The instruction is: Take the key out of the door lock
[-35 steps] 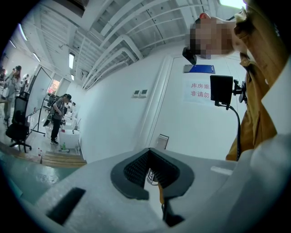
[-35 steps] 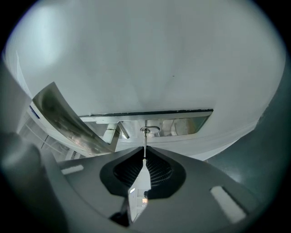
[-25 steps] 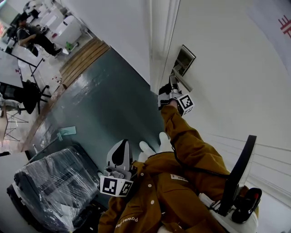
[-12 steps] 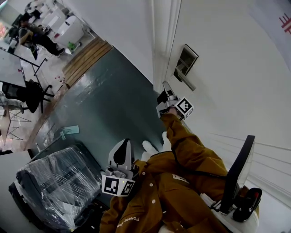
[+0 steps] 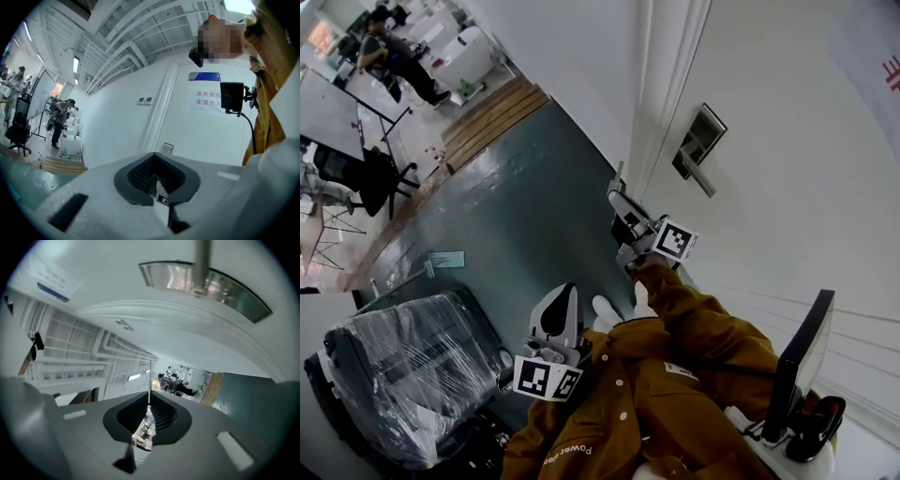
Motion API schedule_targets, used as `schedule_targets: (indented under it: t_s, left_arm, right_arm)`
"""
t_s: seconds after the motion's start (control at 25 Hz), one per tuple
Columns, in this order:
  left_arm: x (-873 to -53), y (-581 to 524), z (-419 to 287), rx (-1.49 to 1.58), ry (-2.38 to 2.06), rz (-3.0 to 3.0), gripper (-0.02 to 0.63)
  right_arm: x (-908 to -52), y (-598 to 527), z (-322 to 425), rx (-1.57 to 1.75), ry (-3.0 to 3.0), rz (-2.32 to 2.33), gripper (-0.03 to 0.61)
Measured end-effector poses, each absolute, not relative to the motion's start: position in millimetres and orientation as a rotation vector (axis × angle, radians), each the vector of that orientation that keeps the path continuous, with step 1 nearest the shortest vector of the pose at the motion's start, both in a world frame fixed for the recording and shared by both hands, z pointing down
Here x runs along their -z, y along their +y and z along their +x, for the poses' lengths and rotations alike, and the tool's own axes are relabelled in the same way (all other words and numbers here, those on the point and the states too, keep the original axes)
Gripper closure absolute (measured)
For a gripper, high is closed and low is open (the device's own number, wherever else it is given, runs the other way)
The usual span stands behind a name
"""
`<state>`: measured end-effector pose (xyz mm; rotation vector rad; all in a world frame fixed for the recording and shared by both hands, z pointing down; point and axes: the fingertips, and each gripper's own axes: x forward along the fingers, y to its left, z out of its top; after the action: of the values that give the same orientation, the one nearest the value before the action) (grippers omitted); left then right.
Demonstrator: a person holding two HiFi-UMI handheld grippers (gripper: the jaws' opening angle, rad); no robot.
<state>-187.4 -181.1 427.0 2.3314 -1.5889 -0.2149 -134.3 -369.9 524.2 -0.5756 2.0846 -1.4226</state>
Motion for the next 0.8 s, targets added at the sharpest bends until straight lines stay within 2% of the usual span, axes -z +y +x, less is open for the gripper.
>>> schedule_targets:
  t_s: [0.32,0.8]
  left_arm:
    - [-420,-181,-187,0.258,-1.595,2.341,0.614]
    - [-418,-192,-174,0.264,-1.574,2.357,0.614]
  right_arm:
    - [-453,-301,-133,0.870,2.747,-0.650,0.554]
    - [-447,-270,-119,0.771,2.856,-0.666,0.554]
